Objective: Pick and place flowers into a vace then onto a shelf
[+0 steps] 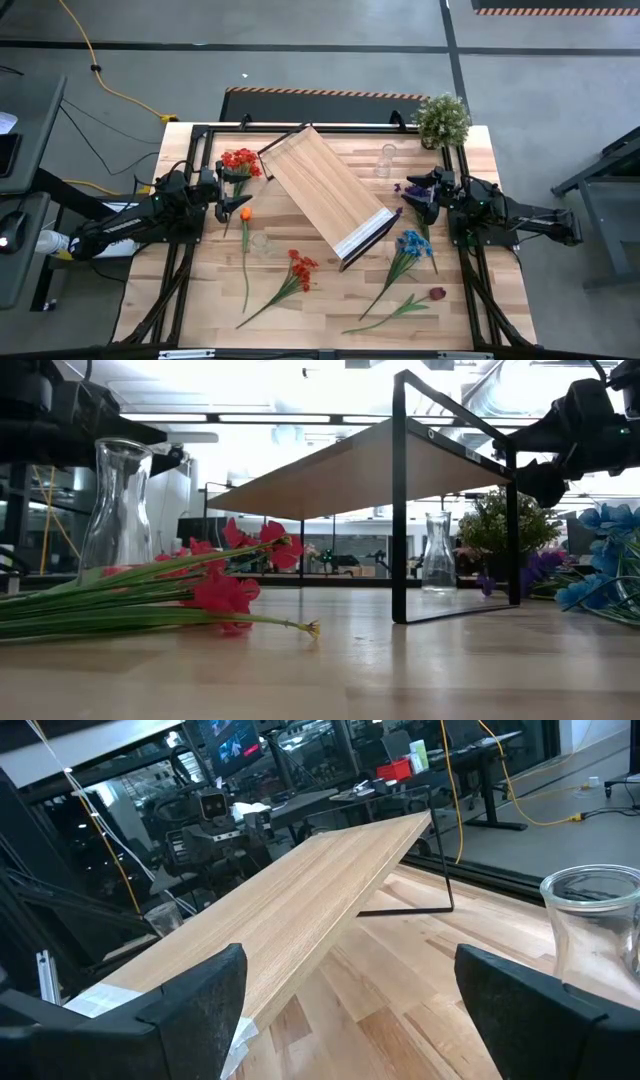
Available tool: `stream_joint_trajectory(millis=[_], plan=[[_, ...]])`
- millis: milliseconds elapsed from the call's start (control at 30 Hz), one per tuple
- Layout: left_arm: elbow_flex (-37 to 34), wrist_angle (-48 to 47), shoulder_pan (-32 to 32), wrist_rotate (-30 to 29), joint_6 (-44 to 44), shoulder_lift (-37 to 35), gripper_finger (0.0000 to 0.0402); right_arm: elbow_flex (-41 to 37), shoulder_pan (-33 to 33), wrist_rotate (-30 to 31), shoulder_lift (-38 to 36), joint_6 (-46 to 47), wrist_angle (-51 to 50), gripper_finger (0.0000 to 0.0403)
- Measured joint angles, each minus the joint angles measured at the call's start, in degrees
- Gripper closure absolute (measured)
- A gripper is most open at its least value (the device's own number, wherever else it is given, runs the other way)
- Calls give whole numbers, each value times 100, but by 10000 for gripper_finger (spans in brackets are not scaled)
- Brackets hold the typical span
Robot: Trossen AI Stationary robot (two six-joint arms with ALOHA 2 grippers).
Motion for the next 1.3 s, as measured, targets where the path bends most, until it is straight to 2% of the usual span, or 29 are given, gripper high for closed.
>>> stream_joint_trajectory(millis=[933,1000,1167,1300], plan=[[0,4,2,-26,-114,0,48,0,0,0,0,0,0,59],[0,8,2,-17,-630,-2,48,-2,0,0,-2,0,0,59],[23,132,1,-15,-2598,0,48,-23,0,7,-2,151,198,59],[239,221,2,-23,-3827,8,48,-24,0,67,-2,1106,1395,59]])
